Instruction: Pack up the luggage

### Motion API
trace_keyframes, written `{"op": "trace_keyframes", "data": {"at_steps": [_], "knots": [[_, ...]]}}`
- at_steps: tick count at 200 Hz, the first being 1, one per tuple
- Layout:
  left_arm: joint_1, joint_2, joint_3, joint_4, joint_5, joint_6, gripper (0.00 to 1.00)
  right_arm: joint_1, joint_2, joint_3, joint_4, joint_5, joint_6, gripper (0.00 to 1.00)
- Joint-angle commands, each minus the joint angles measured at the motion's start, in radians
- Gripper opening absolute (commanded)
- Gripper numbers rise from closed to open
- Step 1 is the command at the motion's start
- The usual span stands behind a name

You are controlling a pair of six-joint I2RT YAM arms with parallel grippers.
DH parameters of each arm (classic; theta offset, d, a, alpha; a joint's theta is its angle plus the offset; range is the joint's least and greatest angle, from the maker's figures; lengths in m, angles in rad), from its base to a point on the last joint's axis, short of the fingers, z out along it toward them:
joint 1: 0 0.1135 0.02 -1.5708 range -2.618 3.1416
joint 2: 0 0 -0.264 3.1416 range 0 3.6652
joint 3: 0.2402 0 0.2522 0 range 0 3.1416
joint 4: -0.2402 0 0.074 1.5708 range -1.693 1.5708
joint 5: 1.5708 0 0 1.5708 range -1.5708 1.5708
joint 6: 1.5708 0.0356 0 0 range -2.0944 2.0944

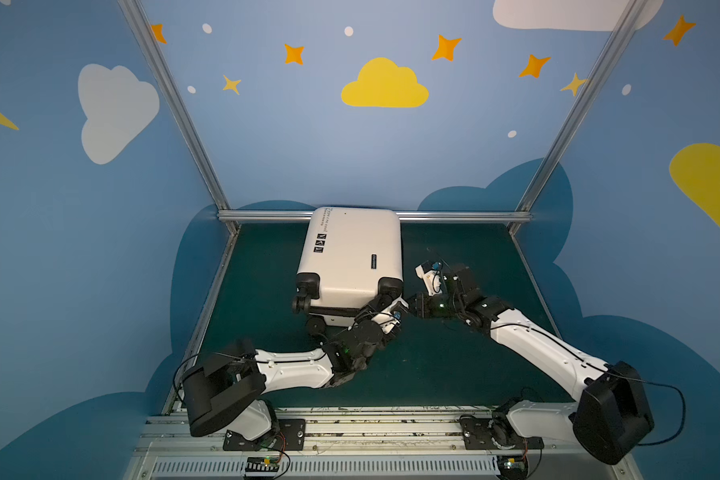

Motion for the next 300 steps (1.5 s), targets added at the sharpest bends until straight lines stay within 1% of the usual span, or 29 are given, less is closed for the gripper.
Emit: {"op": "trace_keyframes", "data": {"at_steps": [1,14,40,48,78,100,113,136,158,191,235,239,257,282,300], "knots": [[0.003,0.015,0.020,0.002,-0.037,0.034,0.64,-0.004,-0.008,-0.013,0.008,-0.006,0.004,0.27],[0.000,0.021,0.022,0.001,-0.046,0.041,0.59,-0.008,-0.011,-0.012,-0.003,-0.005,0.004,0.27],[-0.007,0.026,0.036,0.002,-0.063,0.055,0.42,-0.024,-0.016,-0.022,-0.014,-0.005,0.003,0.27],[-0.012,0.021,0.042,-0.003,-0.064,0.061,0.39,-0.030,-0.017,-0.032,-0.010,-0.006,0.004,0.27],[-0.029,-0.018,0.069,-0.031,-0.045,0.056,0.38,-0.055,-0.016,-0.067,0.012,-0.019,0.013,0.28],[-0.035,-0.059,0.086,-0.075,-0.005,0.037,0.37,-0.061,-0.010,-0.082,0.028,-0.029,0.014,0.28],[-0.035,-0.081,0.093,-0.102,0.020,0.027,0.34,-0.060,-0.005,-0.090,0.040,-0.035,0.006,0.29],[-0.036,-0.106,0.097,-0.141,0.051,0.008,0.26,-0.060,0.004,-0.106,0.081,-0.056,-0.015,0.32],[-0.037,-0.119,0.098,-0.162,0.063,-0.004,0.26,-0.058,0.008,-0.125,0.136,-0.088,-0.032,0.36],[-0.037,-0.121,0.095,-0.171,0.066,-0.010,0.25,-0.027,0.028,-0.157,0.227,-0.115,-0.039,0.37],[-0.038,-0.118,0.093,-0.171,0.065,-0.020,0.24,0.044,0.075,-0.219,0.400,-0.075,-0.010,0.37],[-0.038,-0.118,0.093,-0.172,0.065,-0.021,0.24,0.049,0.079,-0.249,0.417,-0.071,-0.006,0.37],[-0.039,-0.119,0.091,-0.172,0.063,-0.025,0.24,0.069,0.088,-0.281,0.482,-0.049,0.009,0.37],[-0.039,-0.121,0.089,-0.171,0.060,-0.034,0.24,0.092,0.089,-0.315,0.548,-0.015,0.020,0.38],[-0.041,-0.121,0.089,-0.171,0.059,-0.039,0.24,0.107,0.087,-0.328,0.584,0.008,0.028,0.41]]}}
